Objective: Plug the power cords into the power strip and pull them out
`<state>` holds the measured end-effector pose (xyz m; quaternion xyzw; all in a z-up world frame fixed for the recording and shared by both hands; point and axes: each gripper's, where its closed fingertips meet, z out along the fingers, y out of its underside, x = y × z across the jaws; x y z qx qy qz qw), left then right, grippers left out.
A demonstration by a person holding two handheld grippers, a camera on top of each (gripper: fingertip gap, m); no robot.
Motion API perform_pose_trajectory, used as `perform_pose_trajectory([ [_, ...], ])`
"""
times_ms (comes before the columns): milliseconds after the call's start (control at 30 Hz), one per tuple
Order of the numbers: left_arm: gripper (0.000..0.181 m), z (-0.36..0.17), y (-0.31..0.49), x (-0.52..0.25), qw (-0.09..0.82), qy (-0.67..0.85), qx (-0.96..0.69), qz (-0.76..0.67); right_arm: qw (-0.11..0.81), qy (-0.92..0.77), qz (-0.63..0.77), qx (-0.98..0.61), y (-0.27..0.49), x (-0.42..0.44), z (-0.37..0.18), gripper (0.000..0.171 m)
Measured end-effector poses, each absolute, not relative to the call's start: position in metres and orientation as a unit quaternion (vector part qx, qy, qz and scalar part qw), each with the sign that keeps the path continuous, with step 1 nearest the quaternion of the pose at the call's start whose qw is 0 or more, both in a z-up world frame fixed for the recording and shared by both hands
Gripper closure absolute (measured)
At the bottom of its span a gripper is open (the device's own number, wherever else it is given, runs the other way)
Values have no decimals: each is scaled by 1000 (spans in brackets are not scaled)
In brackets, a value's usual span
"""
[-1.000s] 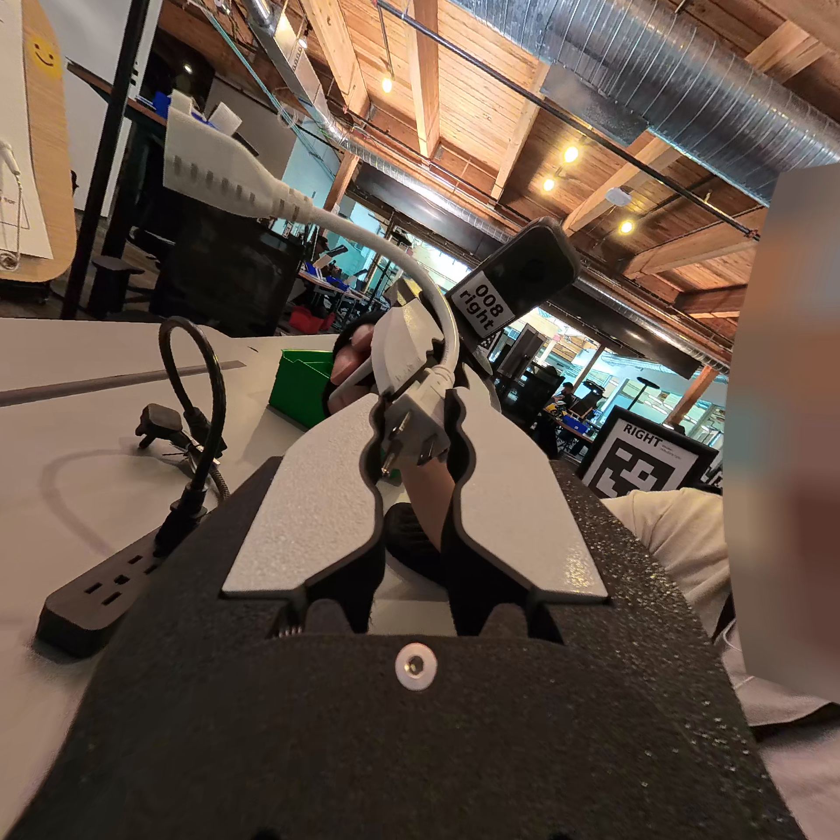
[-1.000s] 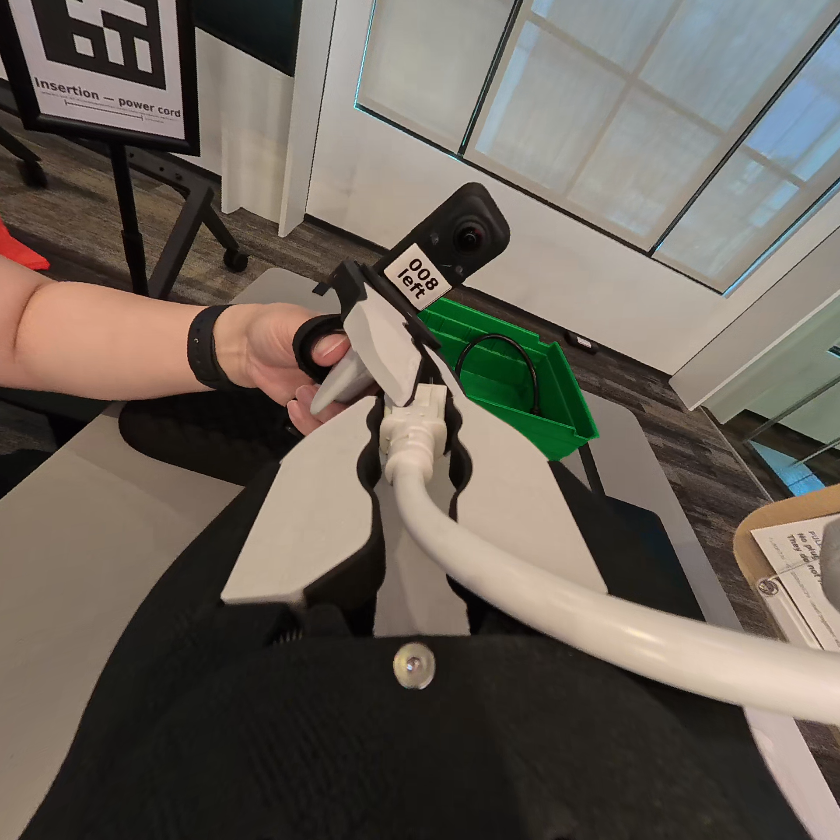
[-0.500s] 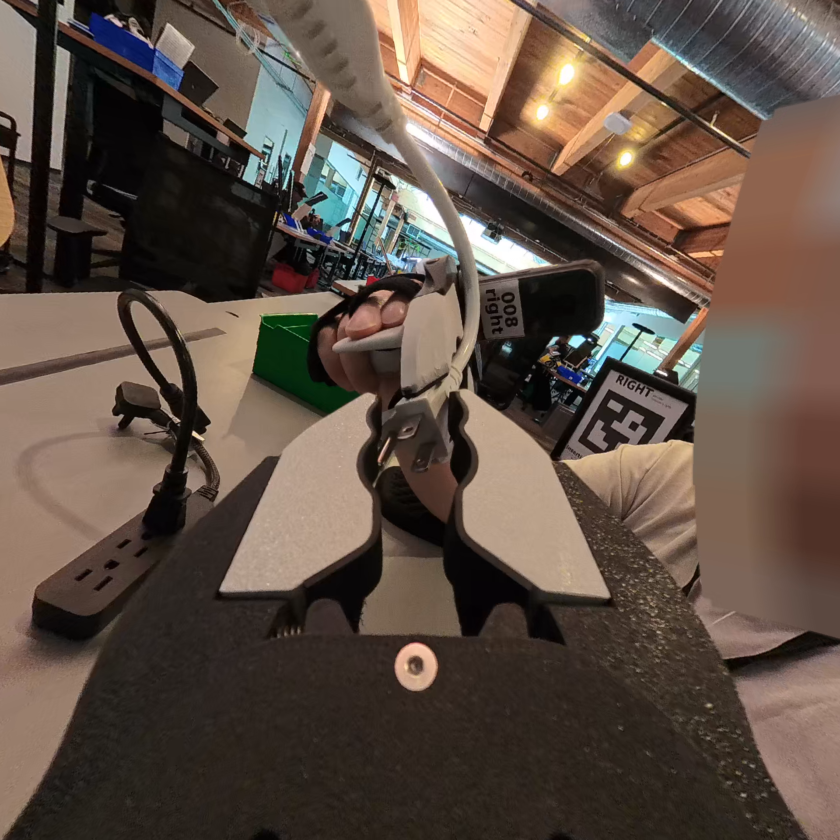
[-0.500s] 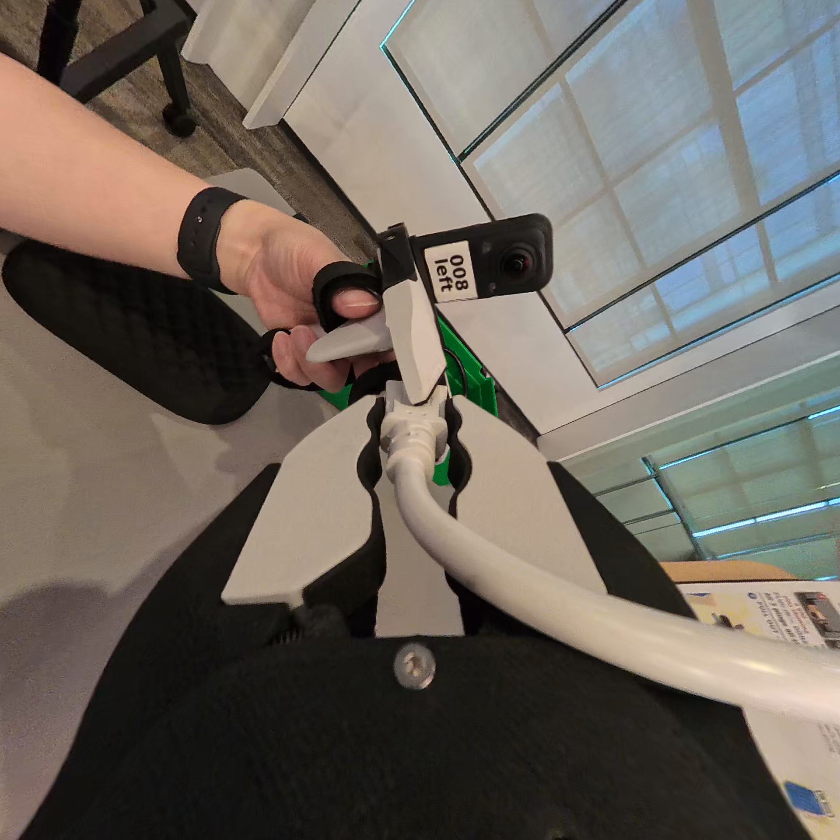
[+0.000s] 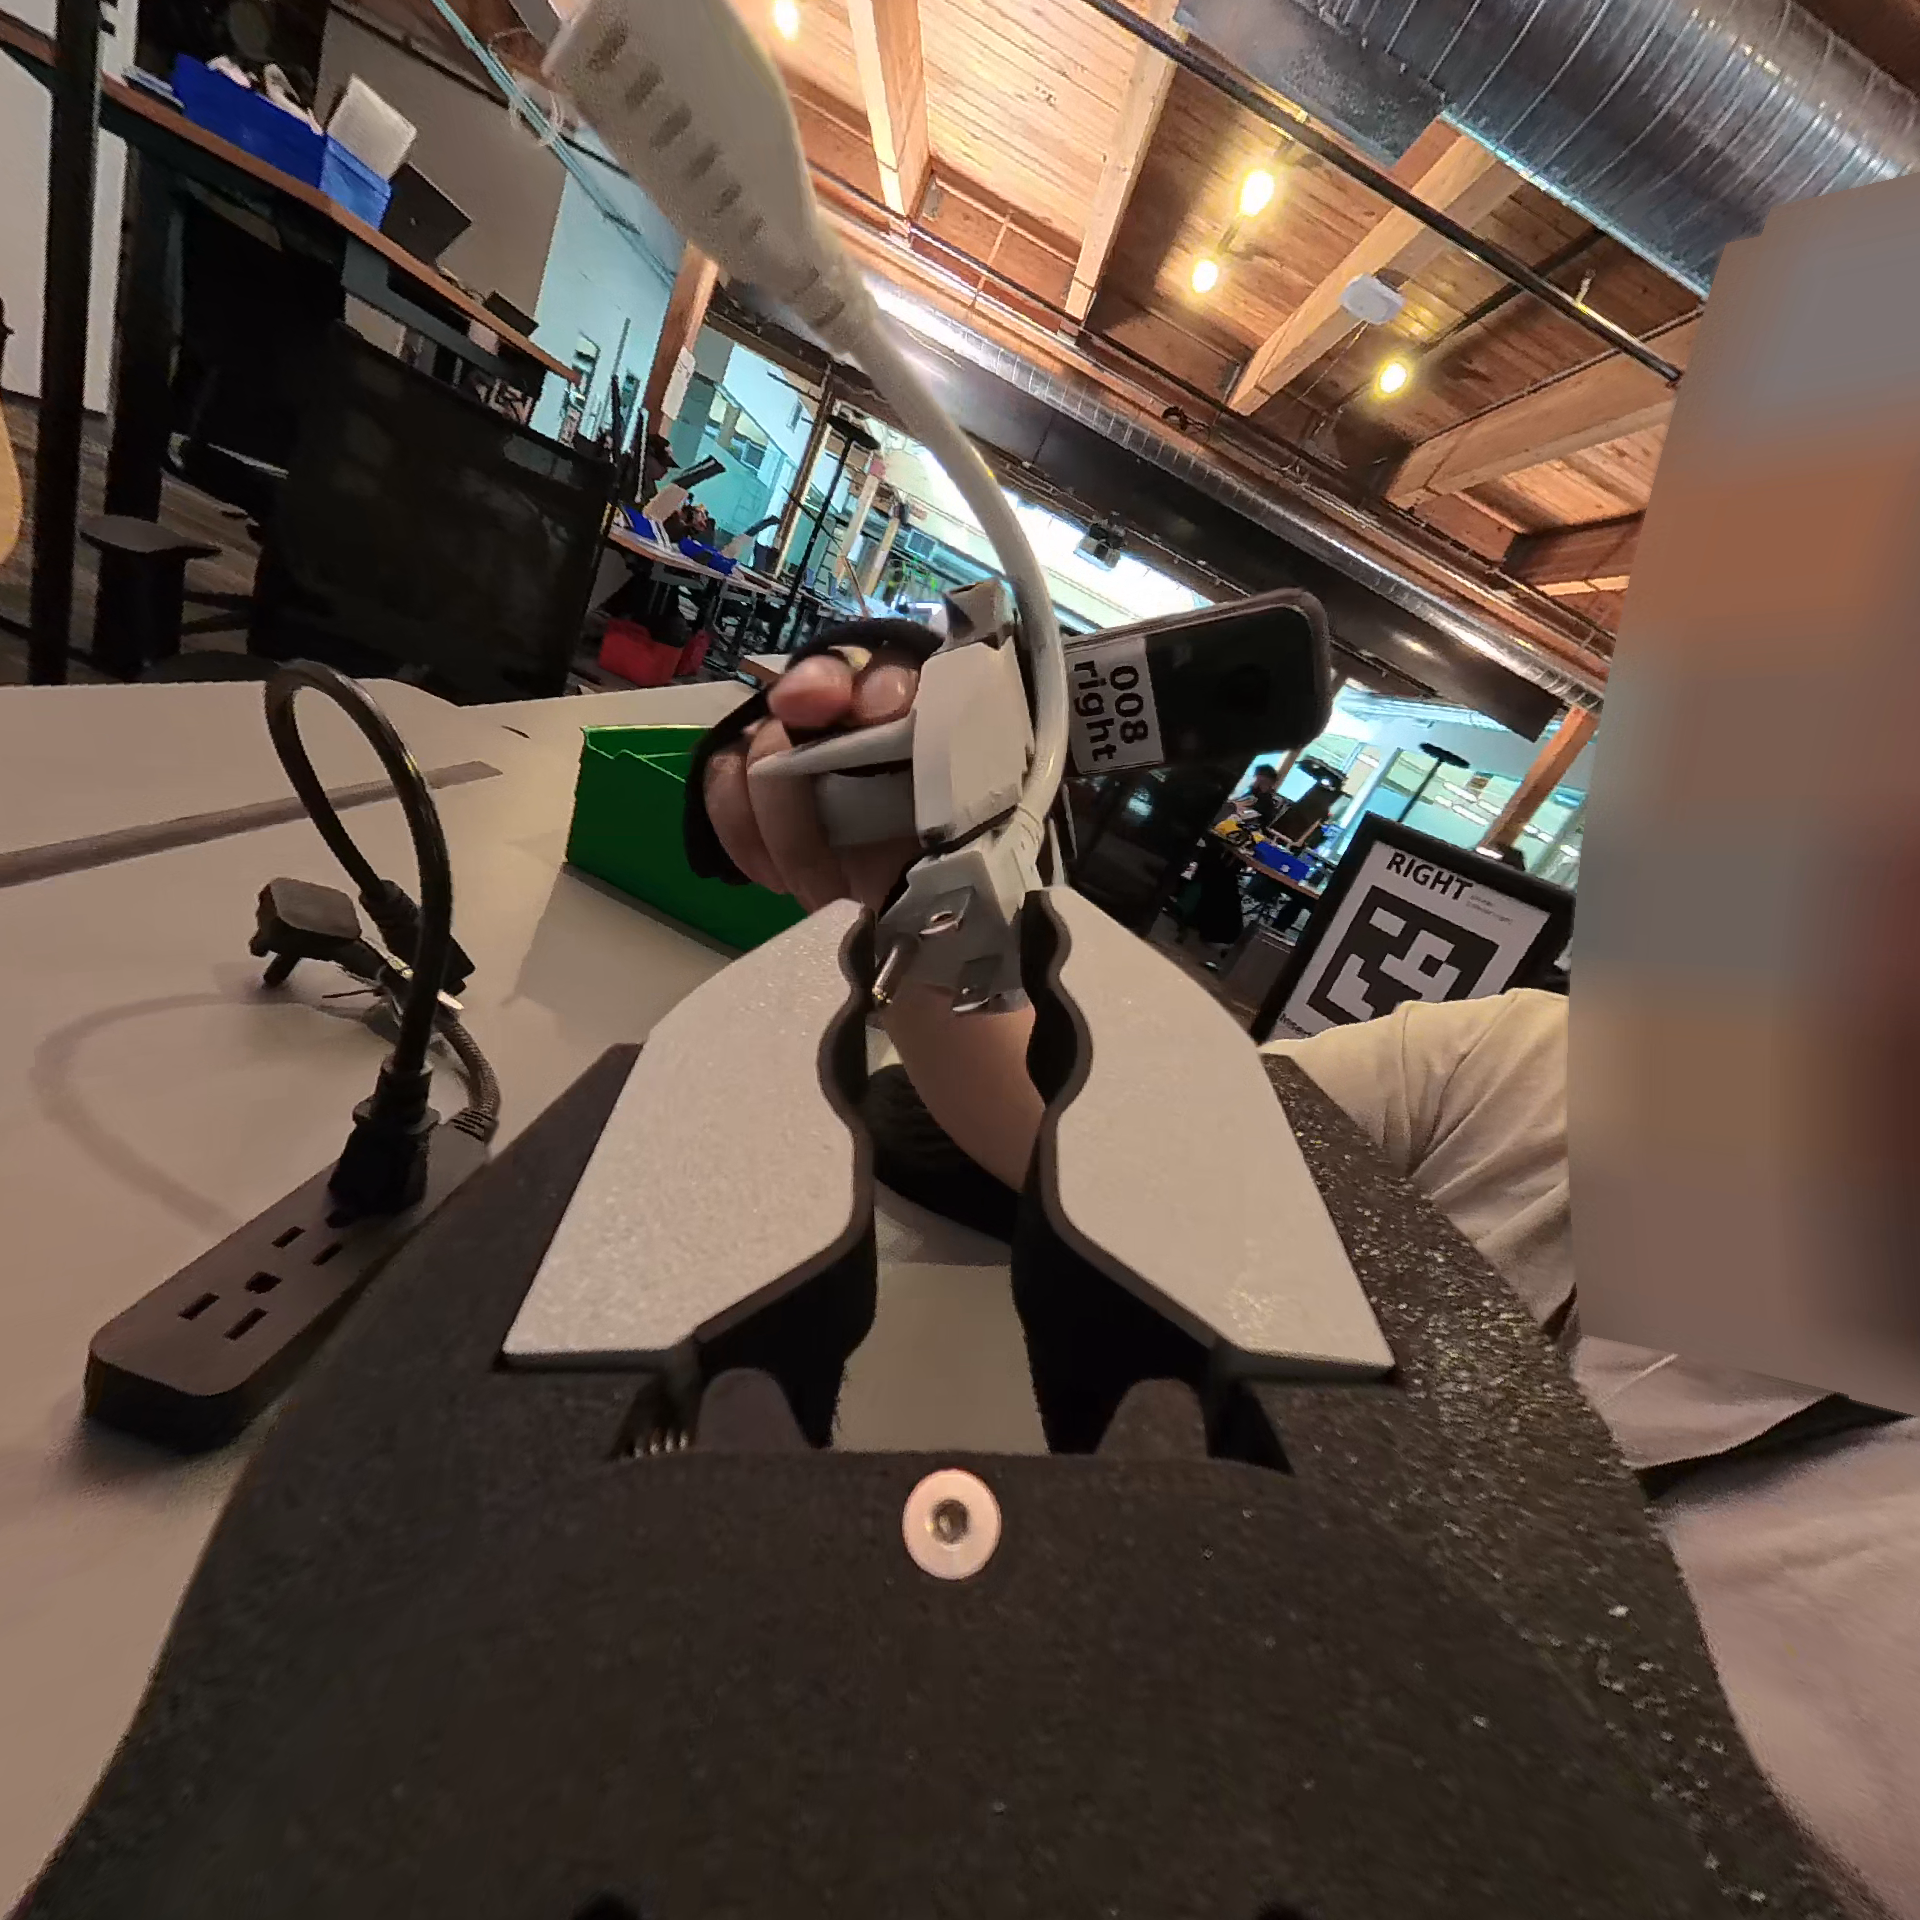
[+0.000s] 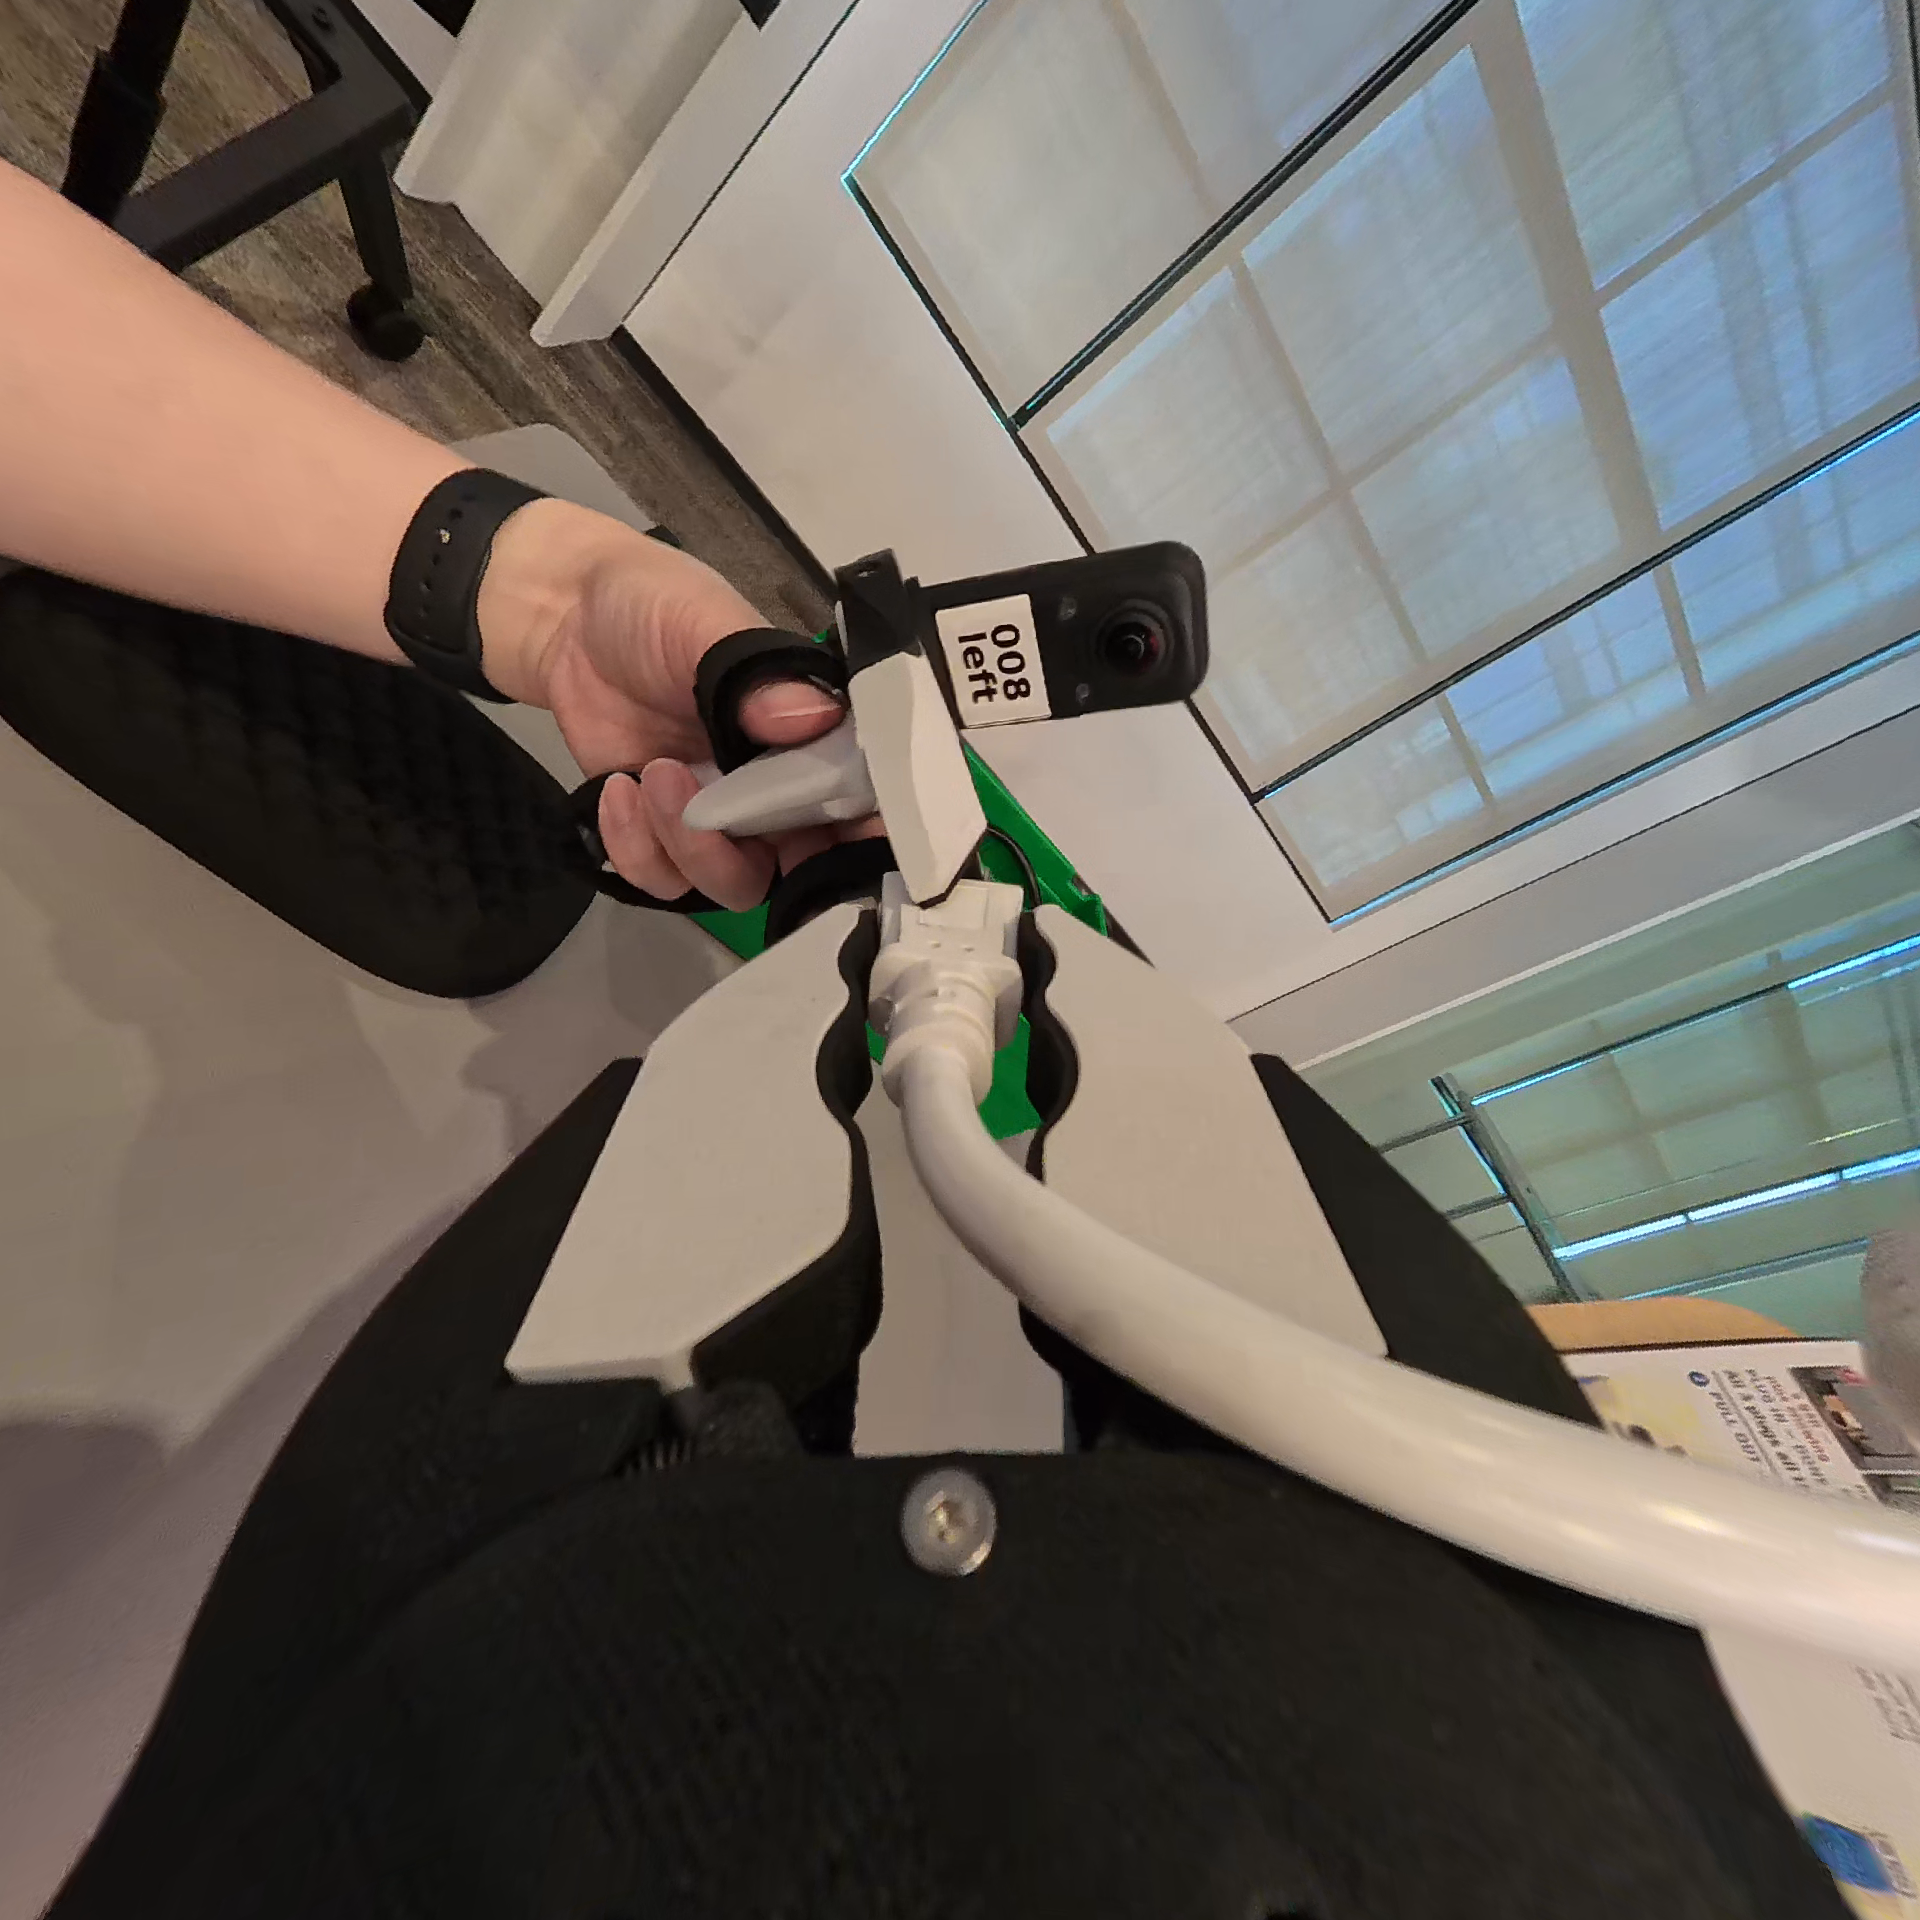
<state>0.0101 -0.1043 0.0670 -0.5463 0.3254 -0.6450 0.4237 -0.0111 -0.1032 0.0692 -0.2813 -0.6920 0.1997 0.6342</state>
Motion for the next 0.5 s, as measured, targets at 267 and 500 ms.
perform_pose_trajectory([
  [267, 154, 66, -100, 6, 437, 316, -552, -636, 621, -671, 232, -332, -97, -15, 68, 143],
  [500, 155, 66, -99, 3, 425, 304, -547, -654, 637, -670, 202, -324, -96, -19, 68, 141],
])
